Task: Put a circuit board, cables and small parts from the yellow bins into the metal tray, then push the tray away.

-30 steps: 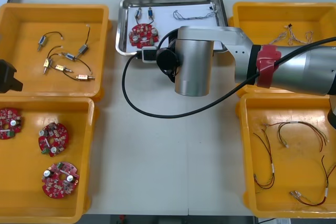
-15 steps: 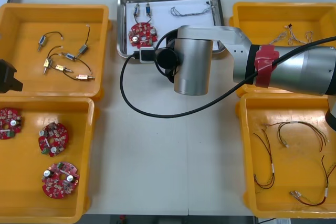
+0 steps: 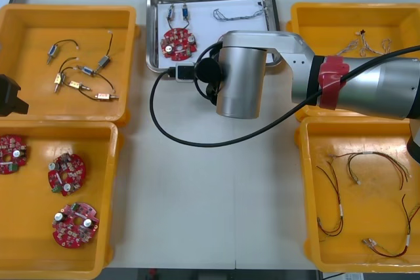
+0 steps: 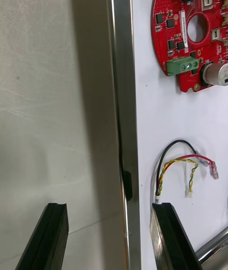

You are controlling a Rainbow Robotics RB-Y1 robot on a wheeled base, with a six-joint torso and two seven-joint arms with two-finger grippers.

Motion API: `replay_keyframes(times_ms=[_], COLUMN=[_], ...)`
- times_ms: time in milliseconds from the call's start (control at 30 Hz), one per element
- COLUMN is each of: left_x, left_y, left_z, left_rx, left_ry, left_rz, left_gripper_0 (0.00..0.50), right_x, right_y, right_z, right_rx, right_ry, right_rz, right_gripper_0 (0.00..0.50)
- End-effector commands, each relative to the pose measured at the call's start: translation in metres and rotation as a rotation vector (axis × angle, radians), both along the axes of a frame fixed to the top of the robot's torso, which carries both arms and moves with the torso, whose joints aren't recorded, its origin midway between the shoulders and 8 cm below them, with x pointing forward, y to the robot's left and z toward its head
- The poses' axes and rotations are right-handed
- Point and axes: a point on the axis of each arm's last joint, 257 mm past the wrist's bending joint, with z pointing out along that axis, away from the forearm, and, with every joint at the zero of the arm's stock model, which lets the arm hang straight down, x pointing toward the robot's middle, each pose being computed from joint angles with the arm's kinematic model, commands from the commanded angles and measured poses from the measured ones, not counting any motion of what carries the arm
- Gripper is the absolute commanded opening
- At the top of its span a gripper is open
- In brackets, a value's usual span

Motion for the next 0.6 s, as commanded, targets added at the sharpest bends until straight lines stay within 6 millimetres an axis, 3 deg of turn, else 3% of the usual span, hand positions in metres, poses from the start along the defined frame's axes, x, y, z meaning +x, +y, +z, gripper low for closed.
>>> replay_keyframes(times_ms=[33,433,600], left_x=[-0.003,-0.003,-0.003], left_y=[0.019,0.019,0.019], left_z=[0.019,0.019,0.019], left_rx=[0.072,0.072,0.072], left_ry=[-0.035,-0.035,-0.035], left_rz=[-0.019,-0.019,-0.019], left_gripper_0=[0.500,0.500,0.500], right_x=[-0.005,-0.055,-0.079], right_y=[0.005,-0.021,-0.047], right_z=[0.037,0.061,0.073], right_rx=[-0.016,0.083,0.161], right_ry=[-0.021,0.166,0.258], right_rz=[0.010,-0.137,-0.215], right_gripper_0=[0.500,0.500,0.500])
